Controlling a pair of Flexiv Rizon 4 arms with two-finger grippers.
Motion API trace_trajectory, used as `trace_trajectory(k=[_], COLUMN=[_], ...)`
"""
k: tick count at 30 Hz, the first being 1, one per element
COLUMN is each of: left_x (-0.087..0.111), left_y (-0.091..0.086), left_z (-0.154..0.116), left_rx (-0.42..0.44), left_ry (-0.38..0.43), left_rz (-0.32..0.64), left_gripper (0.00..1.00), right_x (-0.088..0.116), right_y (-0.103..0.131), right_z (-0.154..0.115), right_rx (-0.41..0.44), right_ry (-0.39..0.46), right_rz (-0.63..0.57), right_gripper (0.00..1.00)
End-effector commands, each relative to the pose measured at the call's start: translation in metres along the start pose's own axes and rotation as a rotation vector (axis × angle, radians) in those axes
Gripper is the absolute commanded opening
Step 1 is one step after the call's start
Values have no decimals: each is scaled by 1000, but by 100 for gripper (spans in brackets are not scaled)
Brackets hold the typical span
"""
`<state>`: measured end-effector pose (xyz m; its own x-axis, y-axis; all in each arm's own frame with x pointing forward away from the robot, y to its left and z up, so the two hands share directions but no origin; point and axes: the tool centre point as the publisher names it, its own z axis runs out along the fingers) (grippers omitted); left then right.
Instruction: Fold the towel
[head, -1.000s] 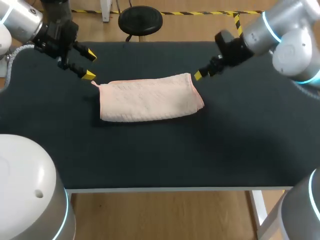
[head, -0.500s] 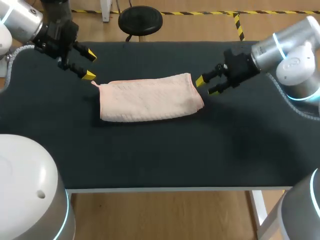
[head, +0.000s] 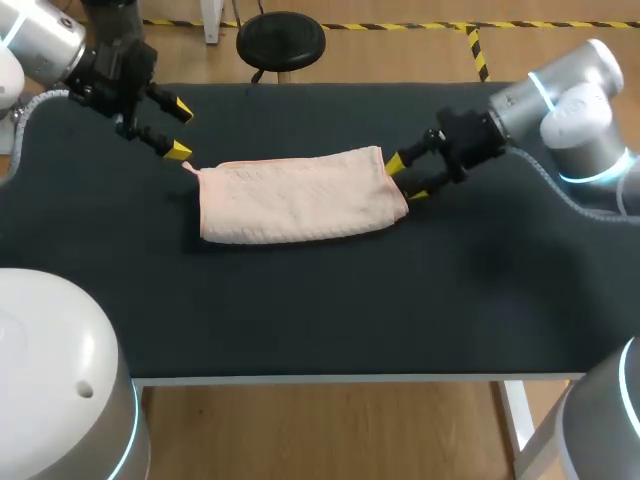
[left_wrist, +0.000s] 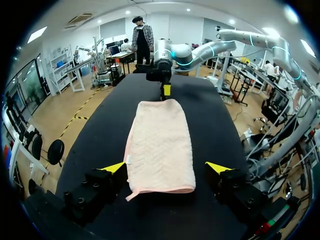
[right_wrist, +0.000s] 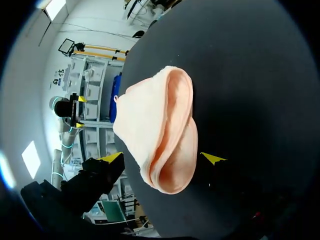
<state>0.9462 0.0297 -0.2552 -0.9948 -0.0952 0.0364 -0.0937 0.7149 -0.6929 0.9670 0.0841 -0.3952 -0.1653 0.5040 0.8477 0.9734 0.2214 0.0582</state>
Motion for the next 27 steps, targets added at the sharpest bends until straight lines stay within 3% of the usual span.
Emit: trace_trajectory(k=[1, 27], left_x=[0, 0], left_y=[1, 1], left_z=[1, 1], left_rx=[3, 3], left_ry=[0, 0], left_rz=[1, 1], left_gripper=[100, 100], right_x=[-6, 5], right_y=[6, 2], right_z=[4, 43], right_rx=[58, 102], right_ry=[10, 64], right_rz=[3, 8], right_gripper=[100, 100])
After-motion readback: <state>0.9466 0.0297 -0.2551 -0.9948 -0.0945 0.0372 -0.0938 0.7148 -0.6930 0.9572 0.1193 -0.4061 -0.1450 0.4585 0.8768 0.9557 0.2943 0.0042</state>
